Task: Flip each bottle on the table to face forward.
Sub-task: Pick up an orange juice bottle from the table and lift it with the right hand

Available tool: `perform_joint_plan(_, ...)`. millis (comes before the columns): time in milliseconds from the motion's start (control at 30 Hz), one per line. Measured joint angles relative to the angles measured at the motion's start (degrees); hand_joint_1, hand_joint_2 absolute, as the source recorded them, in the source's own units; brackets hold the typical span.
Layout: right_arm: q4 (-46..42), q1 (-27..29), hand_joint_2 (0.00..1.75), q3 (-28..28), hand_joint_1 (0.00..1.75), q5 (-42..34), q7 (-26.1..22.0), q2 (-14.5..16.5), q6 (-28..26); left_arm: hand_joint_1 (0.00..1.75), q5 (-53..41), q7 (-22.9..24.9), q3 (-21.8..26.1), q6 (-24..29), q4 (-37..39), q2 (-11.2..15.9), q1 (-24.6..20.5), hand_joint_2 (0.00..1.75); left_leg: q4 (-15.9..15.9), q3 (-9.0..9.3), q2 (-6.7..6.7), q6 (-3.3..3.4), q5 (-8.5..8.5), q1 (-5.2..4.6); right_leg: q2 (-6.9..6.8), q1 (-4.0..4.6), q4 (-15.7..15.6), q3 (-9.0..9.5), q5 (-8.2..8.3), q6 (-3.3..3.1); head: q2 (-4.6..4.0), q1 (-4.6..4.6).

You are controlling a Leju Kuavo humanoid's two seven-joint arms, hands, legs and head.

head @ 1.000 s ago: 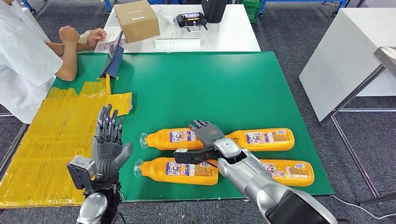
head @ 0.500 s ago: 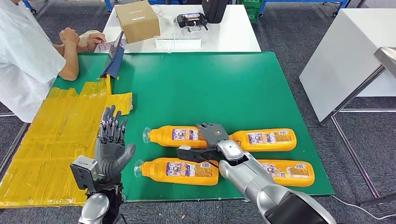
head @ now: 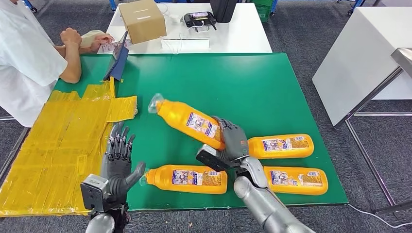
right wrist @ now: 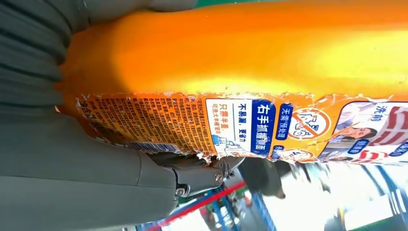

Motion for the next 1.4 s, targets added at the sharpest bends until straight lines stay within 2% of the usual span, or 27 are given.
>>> perform_joint_plan(133, -19.6, 10.3, 1.75, -4.5, 1.75, -10.7, -5.6, -0.4, 1.3, 0.00, -2.2, 0.1, -0.6, 0.9, -0.3, 0.5, 1.7, 1.75, 0.0, -0.08, -0.17, -0.06, -0.11, -0.01, -0.03, -0.02, 0.0, -0.05, -0.11, 0.10, 0.00, 0.02)
perform_joint_plan(233, -28.8, 15.1, 1.75, -6.4, 1.75, -14.9, -7.5, -0.7, 3.2, 0.00, -3.5, 0.8, -1.1, 0.9, -0.4, 0.9, 2.2, 1.75, 0.0, -0.10, -0.22, -0.10, -0.16, -0.01, -0.02, -0.04, 0.0, -0.10, -0.10, 0.10, 0.00, 0.01)
perform_joint_plan(300, -33.4, 17.6, 1.75, -7.3, 1.75, -19.9, -9.2, -0.8, 6.3, 0.00, -4.4, 1.8, -1.6, -0.1, -0.5, 1.2, 2.2, 1.75, 0.0, -0.09, -0.25, -0.10, -0.15, -0.01, -0.03, -0.05, 0.0, -0.09, -0.10, 0.10, 0.00, 0.02)
perform_joint_plan(433, -39.0, 20.9, 1.75, -7.7, 1.75, -27.5, -9.7, -0.6, 16.2, 0.00, -2.9, 3.8, -2.3, -5.0, -0.6, 2.0, 1.7, 1.75, 0.0, -0.08, -0.22, -0.10, -0.14, -0.01, -0.01, -0.04, 0.0, -0.06, -0.09, 0.10, 0.00, 0.01)
perform_joint_plan(500, -39.3, 21.2, 1.75, -6.8, 1.75, -27.2, -9.0, -0.4, 19.6, 0.00, -1.2, 4.3, -2.5, -7.2, -0.7, 2.3, 1.1, 1.75, 0.0, -0.07, -0.19, -0.11, -0.13, 0.00, 0.01, -0.02, 0.0, -0.05, -0.09, 0.09, 0.00, 0.01)
perform_joint_plan(600, -37.0, 20.5, 1.75, -3.7, 1.75, -24.6, -7.9, 0.2, 22.0, 0.00, 1.0, 4.5, -3.0, -9.8, -1.3, 2.8, -0.1, 1.75, 0.0, -0.05, -0.19, -0.10, -0.10, 0.04, 0.00, 0.03, 0.0, -0.04, -0.08, 0.09, 0.00, 0.00)
perform_joint_plan(933, -24.0, 15.6, 1.75, 5.0, 1.75, -19.0, -5.5, 2.2, 22.4, 0.00, 4.2, 4.2, -6.6, -14.8, -4.4, 4.2, -1.6, 1.75, 0.0, -0.07, -0.20, -0.09, -0.08, 0.03, -0.01, 0.01, 0.0, -0.03, -0.09, 0.09, 0.00, 0.01)
perform_joint_plan(1233, -17.1, 12.4, 1.75, 8.7, 1.75, -15.8, -5.4, 3.2, 20.1, 0.00, 1.8, 2.4, -9.1, -12.7, -6.0, 5.2, -1.6, 1.75, 0.0, -0.06, -0.19, -0.09, -0.08, 0.04, -0.01, 0.02, 0.0, -0.05, -0.09, 0.09, 0.00, 0.01)
perform_joint_plan(1400, -16.6, 12.1, 1.75, 10.8, 1.75, -9.8, -5.3, 3.1, 16.2, 0.00, 1.0, 2.2, -9.0, -10.1, -6.0, 5.3, -1.6, 1.75, 0.0, -0.06, -0.19, -0.09, -0.08, 0.04, -0.01, 0.02, 0.0, -0.06, -0.09, 0.09, 0.00, 0.01)
